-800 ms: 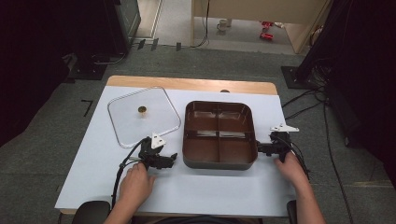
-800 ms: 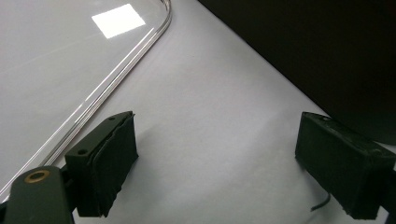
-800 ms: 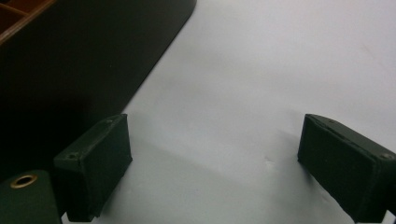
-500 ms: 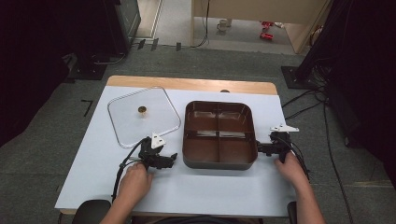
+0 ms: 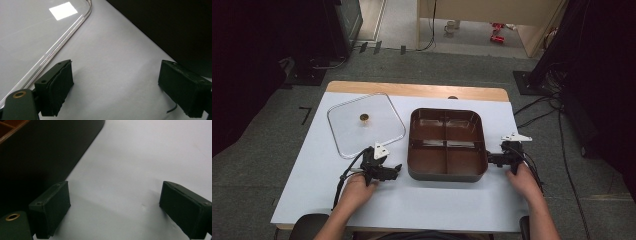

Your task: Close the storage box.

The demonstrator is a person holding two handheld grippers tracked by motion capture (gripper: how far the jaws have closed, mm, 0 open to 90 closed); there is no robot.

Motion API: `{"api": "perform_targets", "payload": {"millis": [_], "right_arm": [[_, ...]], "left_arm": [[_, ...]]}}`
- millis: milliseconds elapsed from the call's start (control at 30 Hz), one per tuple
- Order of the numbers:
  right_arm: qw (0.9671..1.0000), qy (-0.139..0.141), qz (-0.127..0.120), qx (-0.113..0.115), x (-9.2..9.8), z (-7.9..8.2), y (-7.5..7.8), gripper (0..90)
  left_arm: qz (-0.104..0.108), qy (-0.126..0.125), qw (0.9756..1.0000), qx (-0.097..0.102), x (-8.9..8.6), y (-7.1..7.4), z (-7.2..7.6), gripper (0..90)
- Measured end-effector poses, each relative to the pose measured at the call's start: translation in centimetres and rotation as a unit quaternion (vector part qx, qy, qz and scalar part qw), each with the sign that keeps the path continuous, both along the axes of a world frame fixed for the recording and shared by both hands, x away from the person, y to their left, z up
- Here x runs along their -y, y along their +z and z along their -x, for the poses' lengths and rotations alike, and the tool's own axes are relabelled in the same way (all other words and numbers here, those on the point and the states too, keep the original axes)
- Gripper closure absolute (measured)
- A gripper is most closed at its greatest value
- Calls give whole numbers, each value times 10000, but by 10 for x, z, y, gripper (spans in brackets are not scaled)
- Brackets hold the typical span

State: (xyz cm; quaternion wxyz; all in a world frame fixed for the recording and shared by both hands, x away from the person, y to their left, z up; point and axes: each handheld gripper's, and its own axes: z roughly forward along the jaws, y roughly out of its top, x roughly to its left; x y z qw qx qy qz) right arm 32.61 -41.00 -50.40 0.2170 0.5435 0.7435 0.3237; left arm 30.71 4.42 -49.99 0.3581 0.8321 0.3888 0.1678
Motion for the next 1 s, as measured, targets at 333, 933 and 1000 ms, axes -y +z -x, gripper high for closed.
{"api": "perform_targets", "payload": {"millis": [333,933,1000], "right_arm": [[10000,1,1,-1,0,0,0,91],[10000,0,0,-2,0,0,0,91],[10000,0,0,-1,0,0,0,91]], "left_arm": [[-5,2,10000,-5,0,0,0,124],[-87,15,9999,-67,2,2,-1,133],[-154,-3,9998,-121,4,4,-2,147]]}}
